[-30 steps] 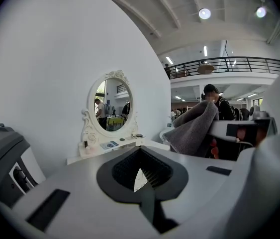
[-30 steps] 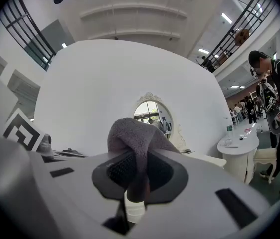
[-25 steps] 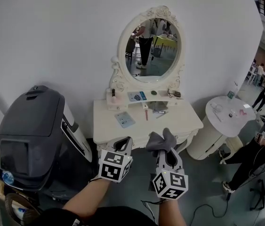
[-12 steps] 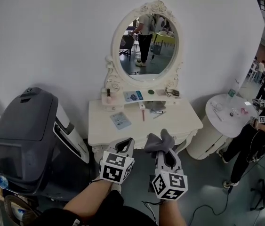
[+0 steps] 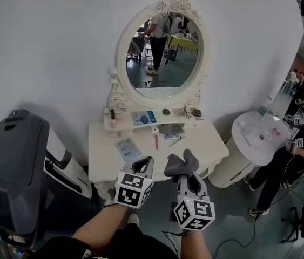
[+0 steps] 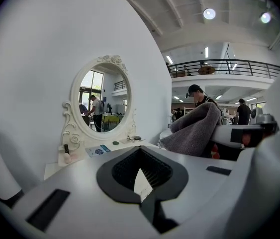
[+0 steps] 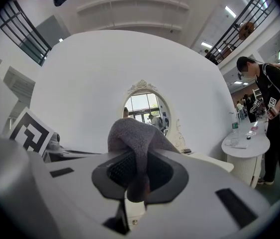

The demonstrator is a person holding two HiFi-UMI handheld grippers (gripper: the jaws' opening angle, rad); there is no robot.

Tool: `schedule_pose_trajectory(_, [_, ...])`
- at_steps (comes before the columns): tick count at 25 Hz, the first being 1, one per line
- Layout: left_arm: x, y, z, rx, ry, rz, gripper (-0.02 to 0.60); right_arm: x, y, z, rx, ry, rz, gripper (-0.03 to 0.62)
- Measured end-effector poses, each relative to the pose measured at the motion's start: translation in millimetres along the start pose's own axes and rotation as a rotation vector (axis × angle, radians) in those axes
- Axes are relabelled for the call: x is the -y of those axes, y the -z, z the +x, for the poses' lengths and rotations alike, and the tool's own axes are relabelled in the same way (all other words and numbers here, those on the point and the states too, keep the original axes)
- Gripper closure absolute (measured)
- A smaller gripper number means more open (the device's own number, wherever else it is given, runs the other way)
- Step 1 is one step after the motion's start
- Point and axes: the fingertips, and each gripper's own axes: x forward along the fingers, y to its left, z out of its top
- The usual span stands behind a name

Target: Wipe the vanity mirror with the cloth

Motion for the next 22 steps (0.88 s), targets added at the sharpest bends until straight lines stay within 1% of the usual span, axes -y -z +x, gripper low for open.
schedule_pose_trajectory(4, [-20,-18,37,-0.002,0.021,0.011,0.575,12,-13,43,0.009,0.017,0.012,0.553])
schedule_pose_trajectory(10, [-57,-36,81,-0.01,0.027,0.005,0.575,20,-21,96,-0.001,0.031,0.011,0.553])
schedule_pose_trajectory(22, [-109,-47,128,-0.005,0.047,-0.001,0.575,12,-23,175,-0.011,0.035,-0.02,0.553])
